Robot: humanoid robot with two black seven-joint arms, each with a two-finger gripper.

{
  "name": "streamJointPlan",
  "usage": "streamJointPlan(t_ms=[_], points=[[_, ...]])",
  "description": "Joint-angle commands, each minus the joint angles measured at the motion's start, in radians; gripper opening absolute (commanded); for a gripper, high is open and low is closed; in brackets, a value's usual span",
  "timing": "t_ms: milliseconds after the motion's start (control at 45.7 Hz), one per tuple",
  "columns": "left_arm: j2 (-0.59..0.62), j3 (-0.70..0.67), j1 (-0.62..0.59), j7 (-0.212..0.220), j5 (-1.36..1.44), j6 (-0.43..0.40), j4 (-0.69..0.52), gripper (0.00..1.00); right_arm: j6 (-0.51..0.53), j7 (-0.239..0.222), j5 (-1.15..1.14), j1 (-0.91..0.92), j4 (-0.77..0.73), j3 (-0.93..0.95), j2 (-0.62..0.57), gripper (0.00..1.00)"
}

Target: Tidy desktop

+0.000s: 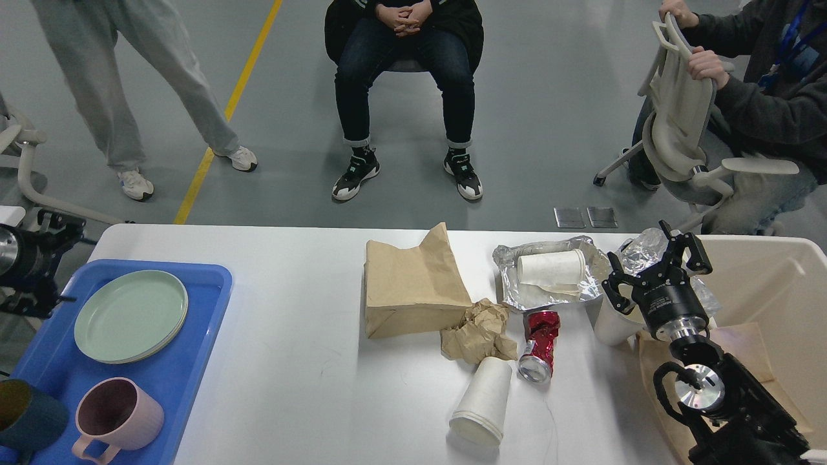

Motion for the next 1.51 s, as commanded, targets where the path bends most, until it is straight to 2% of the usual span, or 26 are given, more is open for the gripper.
streamJointPlan(t_ms=[0,175,263,306,350,460,503,525,569,657,941,1138,1488], points=[[-0.035,-0.447,0.17,0.0,0.002,0.001,0.0,0.96,0.0,0.0,-0.001,0.0,0.0,0.0,0.0,1.0],[-0.146,-1.001,0.366,-0.002,0.022,0.003,0.031,0.96,0.0,-0.002,-0.001,0.0,0.002,0.0,0.0,1.0],[-0.216,-1.205,0.447,-0.034,0.031,0.004,0.051,0.96,0.0,0.0,0.001,0.0,0.002,0.0,0.0,1.0],[-0.268,-1.268,0.471,-0.081,0.045,0.003,0.051,0.96,0.0,0.0,0.001,0.0,0.002,0.0,0.0,1.0],[-0.308,-1.295,0.495,-0.155,0.071,0.0,0.042,0.96,0.0,0.0,0.001,0.0,0.003,0.0,0.0,1.0],[-0.363,-1.373,0.598,-0.405,0.14,-0.034,0.01,0.96,0.0,0.0,-0.001,-0.001,0.003,0.0,0.0,1.0],[-0.385,-1.41,0.632,-0.483,0.16,-0.04,-0.042,0.96,0.0,0.0,0.001,-0.001,0.003,0.0,0.0,1.0],[-0.394,-1.428,0.654,-0.512,0.17,-0.04,-0.07,0.96,0.0,0.0,0.001,-0.001,0.002,0.0,0.0,1.0],[-0.417,-1.465,0.71,-0.54,0.193,-0.04,-0.115,0.96,0.0,0.0,0.001,0.0,0.002,0.0,0.0,1.0],[-0.474,-1.528,0.786,-0.545,0.23,-0.052,-0.141,0.96,0.0,0.0,0.001,-0.001,0.002,0.0,0.0,1.0],[-0.574,-1.566,0.828,-0.554,0.247,-0.112,-0.135,0.96,0.0,0.0,0.001,0.0,0.002,0.0,0.0,1.0],[-0.586,-1.571,0.831,-0.554,0.244,-0.186,-0.133,0.96,0.0,0.0,-0.001,-0.001,0.003,0.0,0.0,1.0],[-0.56,-1.566,0.805,-0.552,0.253,-0.184,-0.104,0.96,0.0,0.0,-0.001,0.0,0.002,0.0,0.0,1.0]])
